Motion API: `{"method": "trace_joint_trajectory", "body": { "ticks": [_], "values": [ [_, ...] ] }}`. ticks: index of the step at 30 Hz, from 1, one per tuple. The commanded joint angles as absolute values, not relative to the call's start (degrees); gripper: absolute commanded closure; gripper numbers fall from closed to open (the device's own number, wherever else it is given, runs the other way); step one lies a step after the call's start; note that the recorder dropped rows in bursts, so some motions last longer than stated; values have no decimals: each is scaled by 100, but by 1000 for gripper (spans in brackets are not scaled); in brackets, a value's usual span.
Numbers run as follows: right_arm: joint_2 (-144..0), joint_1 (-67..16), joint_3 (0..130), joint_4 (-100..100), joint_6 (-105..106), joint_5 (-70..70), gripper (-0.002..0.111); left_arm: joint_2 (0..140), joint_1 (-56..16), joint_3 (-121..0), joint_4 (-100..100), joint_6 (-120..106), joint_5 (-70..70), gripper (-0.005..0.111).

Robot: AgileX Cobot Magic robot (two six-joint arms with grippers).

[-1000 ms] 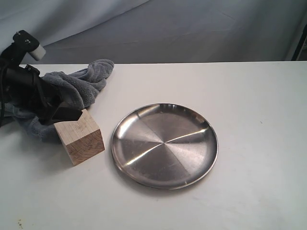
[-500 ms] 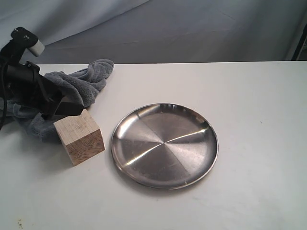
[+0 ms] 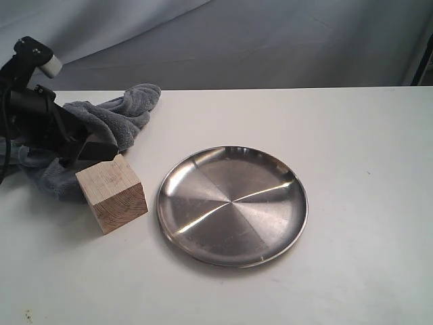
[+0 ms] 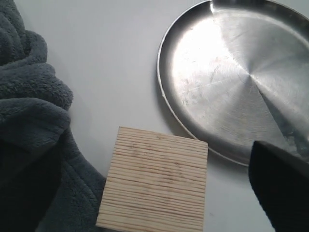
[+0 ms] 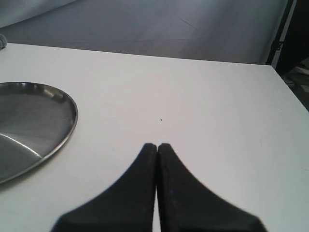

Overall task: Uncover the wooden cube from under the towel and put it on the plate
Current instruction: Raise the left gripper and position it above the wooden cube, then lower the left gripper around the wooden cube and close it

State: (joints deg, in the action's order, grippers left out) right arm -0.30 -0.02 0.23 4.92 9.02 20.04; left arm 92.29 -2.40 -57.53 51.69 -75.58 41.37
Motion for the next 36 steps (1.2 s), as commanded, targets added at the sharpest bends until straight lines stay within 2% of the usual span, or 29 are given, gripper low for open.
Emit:
{"method": "trace_joint_trajectory", "body": {
  "ticks": [1,7,14,23,36],
  "values": [
    [0,-9,0,516,899,2003,108,9224,-230,-5729,5170,-7576,4203,2],
    [0,-9,0,516,899,2003,108,9224,-328,-5729,4832,-7949,4264,2],
    [0,-9,0,516,899,2003,108,9238,-1221,-5729,4010,-7698,2971,2],
    [0,-9,0,516,899,2003,108,10052,-1195,-5729,3363,-7052,3135,2],
    [0,-9,0,516,899,2003,108,10155,-1195,-5729,3363,-6916,3145,2]
  ]
}}
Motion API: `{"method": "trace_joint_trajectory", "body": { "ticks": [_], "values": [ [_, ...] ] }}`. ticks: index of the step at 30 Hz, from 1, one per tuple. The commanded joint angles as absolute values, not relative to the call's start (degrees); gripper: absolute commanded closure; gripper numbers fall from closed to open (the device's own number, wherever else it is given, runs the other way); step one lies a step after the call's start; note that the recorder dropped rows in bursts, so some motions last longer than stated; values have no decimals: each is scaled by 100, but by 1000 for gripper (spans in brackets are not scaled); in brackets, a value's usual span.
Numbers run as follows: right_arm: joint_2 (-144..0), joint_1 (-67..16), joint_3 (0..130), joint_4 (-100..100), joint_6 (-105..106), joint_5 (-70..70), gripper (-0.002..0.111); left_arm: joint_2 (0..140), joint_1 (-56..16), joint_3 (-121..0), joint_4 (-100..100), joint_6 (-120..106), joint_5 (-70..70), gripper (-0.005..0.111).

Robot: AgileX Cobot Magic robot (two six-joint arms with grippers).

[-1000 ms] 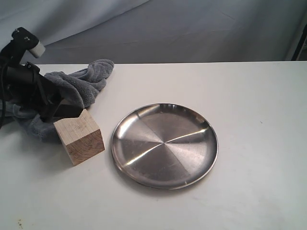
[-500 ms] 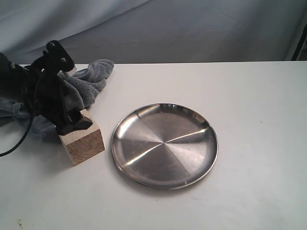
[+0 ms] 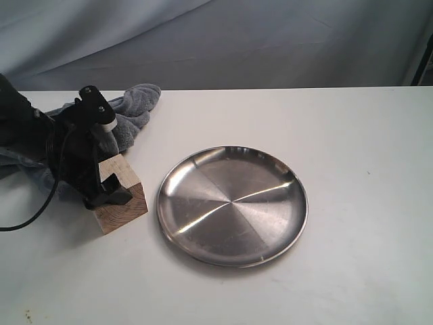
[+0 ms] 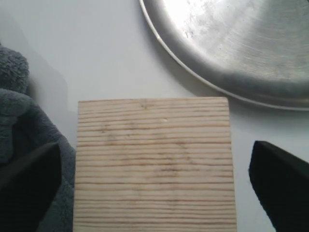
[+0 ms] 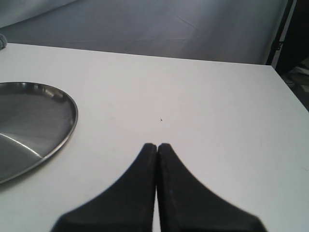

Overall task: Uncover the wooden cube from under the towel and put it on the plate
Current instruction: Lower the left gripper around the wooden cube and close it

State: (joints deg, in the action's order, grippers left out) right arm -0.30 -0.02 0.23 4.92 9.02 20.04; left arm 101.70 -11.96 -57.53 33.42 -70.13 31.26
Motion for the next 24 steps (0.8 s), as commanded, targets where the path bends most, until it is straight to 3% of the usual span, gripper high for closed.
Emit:
{"method": "trace_joint_trajectory", "body": {
  "ticks": [1,24],
  "values": [
    [0,-9,0,516,899,2003,108,10155,-1195,-5729,3363,-6916,3145,2],
    [0,-9,0,516,899,2003,108,10522,-1195,-5729,3385,-6906,3193,2]
  ]
}}
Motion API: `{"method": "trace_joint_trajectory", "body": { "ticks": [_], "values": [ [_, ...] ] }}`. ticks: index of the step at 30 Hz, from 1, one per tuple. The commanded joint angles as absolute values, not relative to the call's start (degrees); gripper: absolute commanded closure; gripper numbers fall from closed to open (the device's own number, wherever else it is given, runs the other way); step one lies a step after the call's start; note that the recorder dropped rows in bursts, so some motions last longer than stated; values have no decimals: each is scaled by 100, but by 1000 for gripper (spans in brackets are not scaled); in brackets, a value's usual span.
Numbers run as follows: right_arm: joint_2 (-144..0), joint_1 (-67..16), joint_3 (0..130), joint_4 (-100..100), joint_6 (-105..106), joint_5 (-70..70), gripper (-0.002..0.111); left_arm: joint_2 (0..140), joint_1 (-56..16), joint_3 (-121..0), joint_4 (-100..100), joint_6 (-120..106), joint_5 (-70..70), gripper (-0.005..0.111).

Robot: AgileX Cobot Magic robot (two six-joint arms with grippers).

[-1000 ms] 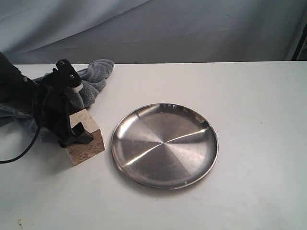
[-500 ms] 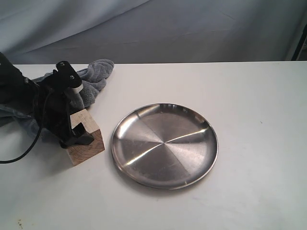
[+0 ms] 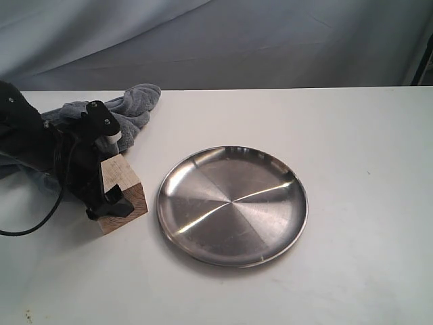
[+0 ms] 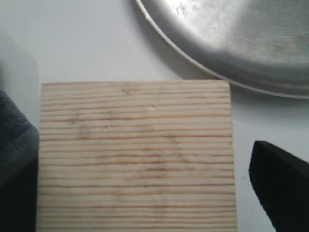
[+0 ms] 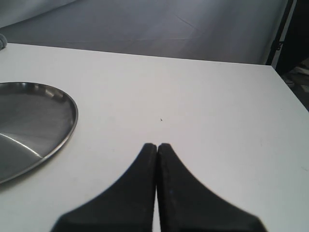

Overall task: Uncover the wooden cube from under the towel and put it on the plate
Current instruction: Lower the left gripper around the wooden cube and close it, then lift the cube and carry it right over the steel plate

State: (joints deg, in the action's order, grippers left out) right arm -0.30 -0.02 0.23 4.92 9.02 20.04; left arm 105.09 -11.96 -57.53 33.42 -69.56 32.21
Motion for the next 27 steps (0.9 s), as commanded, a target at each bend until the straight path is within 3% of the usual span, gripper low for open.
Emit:
{"method": "trace_joint_trajectory", "body": {
  "ticks": [1,7,10,19,27],
  "values": [
    [0,-9,0,516,899,2003,108,10522,-1195,-5729,3385,-6906,3193,2],
    [0,-9,0,516,899,2003,108,10522,-1195,-5729,3385,-6737,3022,3],
    [0,-9,0,516,899,2003,108,10522,-1195,-5729,3385,-6602,2966,13],
    [0,-9,0,516,899,2003,108,10522,-1195,-5729,3385,-6615,3191,103],
    [0,-9,0,516,899,2003,108,10444,-1195,-6026,3607,-6634,3748,106]
  ]
}}
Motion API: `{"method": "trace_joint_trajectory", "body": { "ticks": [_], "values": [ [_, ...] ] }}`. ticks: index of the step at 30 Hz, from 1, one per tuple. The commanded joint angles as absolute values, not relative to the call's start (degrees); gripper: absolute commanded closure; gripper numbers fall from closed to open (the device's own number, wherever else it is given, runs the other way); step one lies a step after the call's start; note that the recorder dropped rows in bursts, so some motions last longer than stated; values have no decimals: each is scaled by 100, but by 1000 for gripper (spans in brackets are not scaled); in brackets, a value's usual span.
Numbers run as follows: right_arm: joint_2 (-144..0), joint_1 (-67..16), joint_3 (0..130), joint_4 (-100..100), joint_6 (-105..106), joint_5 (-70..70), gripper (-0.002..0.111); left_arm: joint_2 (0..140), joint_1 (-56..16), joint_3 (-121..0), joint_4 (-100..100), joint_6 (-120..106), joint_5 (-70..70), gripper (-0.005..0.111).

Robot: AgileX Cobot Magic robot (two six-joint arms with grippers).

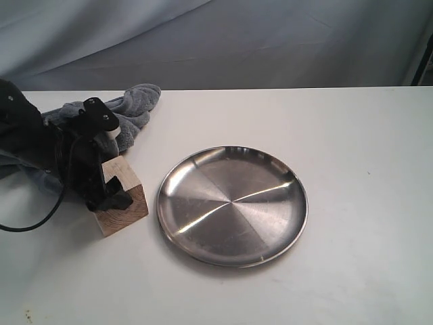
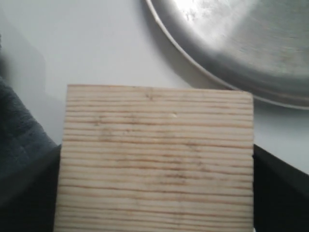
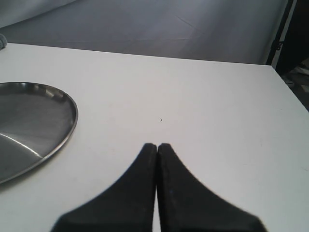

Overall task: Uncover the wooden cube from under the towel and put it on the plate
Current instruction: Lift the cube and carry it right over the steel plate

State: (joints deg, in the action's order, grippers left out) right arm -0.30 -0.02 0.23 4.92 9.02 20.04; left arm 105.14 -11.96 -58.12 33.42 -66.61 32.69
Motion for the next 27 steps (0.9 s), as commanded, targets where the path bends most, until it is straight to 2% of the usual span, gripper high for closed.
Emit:
{"method": "trace_joint_trajectory", "body": {
  "ticks": [1,14,20,27],
  "values": [
    [0,-9,0,516,899,2003,108,10382,-1195,-6094,3699,-6634,3856,106],
    [0,-9,0,516,899,2003,108,8948,-1396,-6166,5251,-6851,4188,107],
    [0,-9,0,516,899,2003,108,8729,-2434,-6166,5367,-6946,3933,107],
    [0,-9,0,516,899,2003,108,9086,-3676,-6166,5342,-6956,1732,107]
  ]
}}
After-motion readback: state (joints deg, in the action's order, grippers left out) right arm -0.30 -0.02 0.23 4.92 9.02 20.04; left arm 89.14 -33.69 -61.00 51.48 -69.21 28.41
